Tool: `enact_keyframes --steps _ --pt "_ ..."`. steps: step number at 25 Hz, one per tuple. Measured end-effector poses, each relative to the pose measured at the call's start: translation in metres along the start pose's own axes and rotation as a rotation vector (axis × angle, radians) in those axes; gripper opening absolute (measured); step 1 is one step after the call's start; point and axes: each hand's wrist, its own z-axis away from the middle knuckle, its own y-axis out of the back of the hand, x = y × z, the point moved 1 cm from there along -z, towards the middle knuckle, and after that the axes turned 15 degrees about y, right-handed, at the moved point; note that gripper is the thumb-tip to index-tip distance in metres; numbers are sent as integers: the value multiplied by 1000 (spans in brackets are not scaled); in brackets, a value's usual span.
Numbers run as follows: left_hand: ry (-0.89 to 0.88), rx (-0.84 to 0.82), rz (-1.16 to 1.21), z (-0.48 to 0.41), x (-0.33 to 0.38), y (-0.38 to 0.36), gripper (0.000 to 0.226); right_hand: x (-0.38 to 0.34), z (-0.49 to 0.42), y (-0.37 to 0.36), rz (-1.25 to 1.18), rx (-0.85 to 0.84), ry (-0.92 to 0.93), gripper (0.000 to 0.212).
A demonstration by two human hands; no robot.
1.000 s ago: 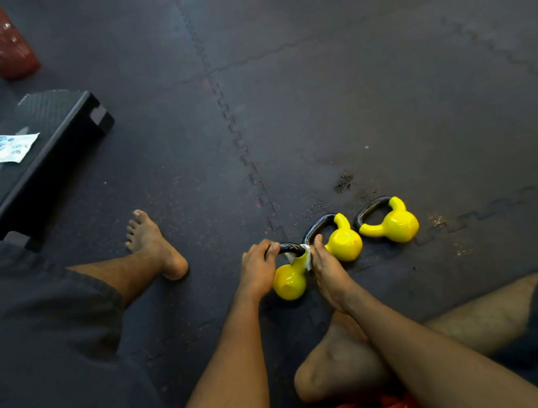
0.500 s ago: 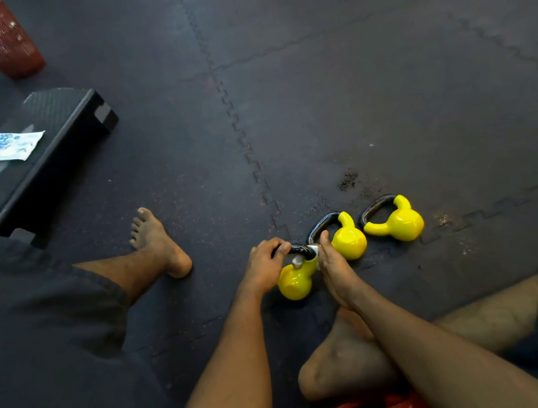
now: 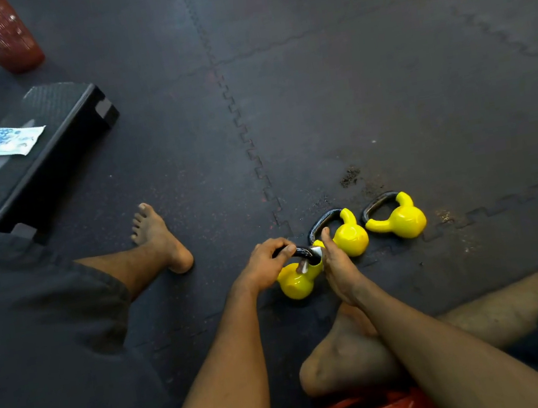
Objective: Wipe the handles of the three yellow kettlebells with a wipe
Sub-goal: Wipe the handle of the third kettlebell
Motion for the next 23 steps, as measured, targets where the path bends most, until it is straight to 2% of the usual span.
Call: enact_keyframes --steps 3,5,7,10,12,16,17,20,22,23 --pt "69 181 -37 -7 -1 -10 24 -5 6 -9 -112 37 27 72" --pt "99 261 -61 -9 -5 -16 25 -1 4 -12 -154 58 38 69" --pt "72 252 -54 -8 -8 -14 25 -2 2 -12 -140 54 38 70" --pt "10 136 -26 -2 -7 -5 23 0 -4 -2 -62 49 11 80" --pt "-1 144 -32 -1 -2 -7 23 4 -5 -3 -63 68 9 84" --pt "67 311 -50 -2 -1 -21 27 17 -7 -7 -118 197 34 56" --pt "88 338 -29 -2 -2 -22 27 20 -7 -8 -100 200 31 58" --pt "133 390 82 1 -4 -19 27 24 -2 -9 6 186 26 88" --pt "166 410 123 4 -6 -16 28 23 -3 -11 -4 171 60 90" --pt "187 412 135 5 -8 -14 29 19 -2 -13 7 170 97 82"
